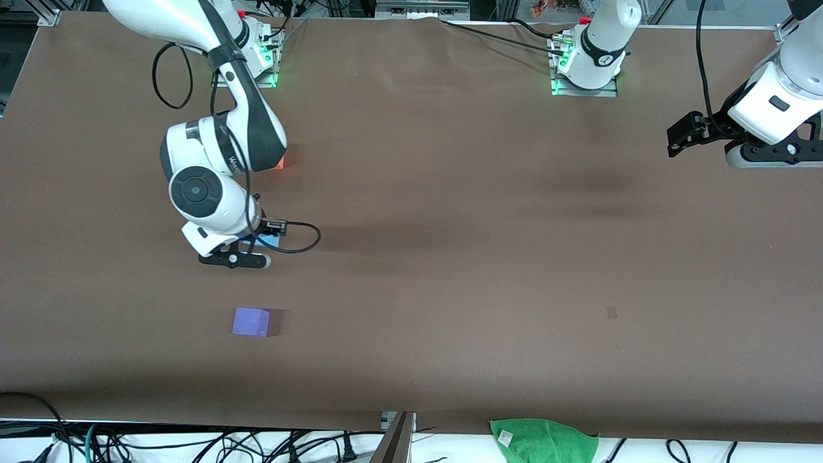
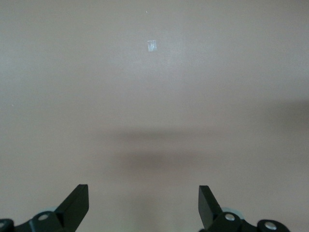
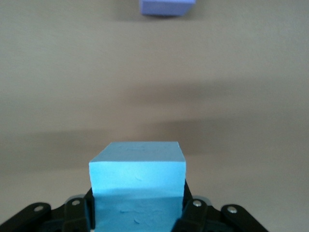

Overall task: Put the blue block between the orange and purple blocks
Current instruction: 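Carry the cube with the right gripper between orange and purple cubes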

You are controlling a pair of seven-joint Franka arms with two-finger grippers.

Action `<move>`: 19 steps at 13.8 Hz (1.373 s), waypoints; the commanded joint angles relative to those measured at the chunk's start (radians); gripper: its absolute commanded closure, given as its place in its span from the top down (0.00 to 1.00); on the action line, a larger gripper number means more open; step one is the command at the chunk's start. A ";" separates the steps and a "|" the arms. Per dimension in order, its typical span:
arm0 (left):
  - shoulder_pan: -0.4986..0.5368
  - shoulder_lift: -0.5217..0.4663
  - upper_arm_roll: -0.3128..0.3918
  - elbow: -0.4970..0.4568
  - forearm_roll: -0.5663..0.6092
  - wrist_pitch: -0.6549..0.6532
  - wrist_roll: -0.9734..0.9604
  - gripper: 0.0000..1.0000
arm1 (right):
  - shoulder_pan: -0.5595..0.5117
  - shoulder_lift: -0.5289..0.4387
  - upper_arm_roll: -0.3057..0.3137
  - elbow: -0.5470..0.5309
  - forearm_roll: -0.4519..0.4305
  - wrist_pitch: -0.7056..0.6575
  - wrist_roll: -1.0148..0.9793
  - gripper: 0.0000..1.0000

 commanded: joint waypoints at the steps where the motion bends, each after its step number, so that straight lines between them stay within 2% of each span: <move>1: -0.005 0.016 0.005 0.035 -0.018 -0.025 0.024 1.00 | 0.008 -0.083 -0.044 -0.196 0.047 0.136 -0.093 0.37; 4: -0.005 0.016 0.005 0.035 -0.018 -0.025 0.024 1.00 | 0.008 -0.103 -0.075 -0.342 0.081 0.298 -0.164 0.37; 8: -0.005 0.016 -0.006 0.035 -0.017 -0.022 0.024 1.00 | 0.009 -0.080 -0.073 -0.465 0.101 0.522 -0.166 0.37; 17: -0.009 0.025 -0.022 0.063 -0.009 -0.032 0.021 1.00 | 0.011 -0.022 -0.043 -0.484 0.102 0.639 -0.193 0.38; 19: -0.009 0.026 -0.023 0.068 -0.009 -0.032 0.018 1.00 | 0.011 -0.016 -0.041 -0.484 0.101 0.646 -0.193 0.43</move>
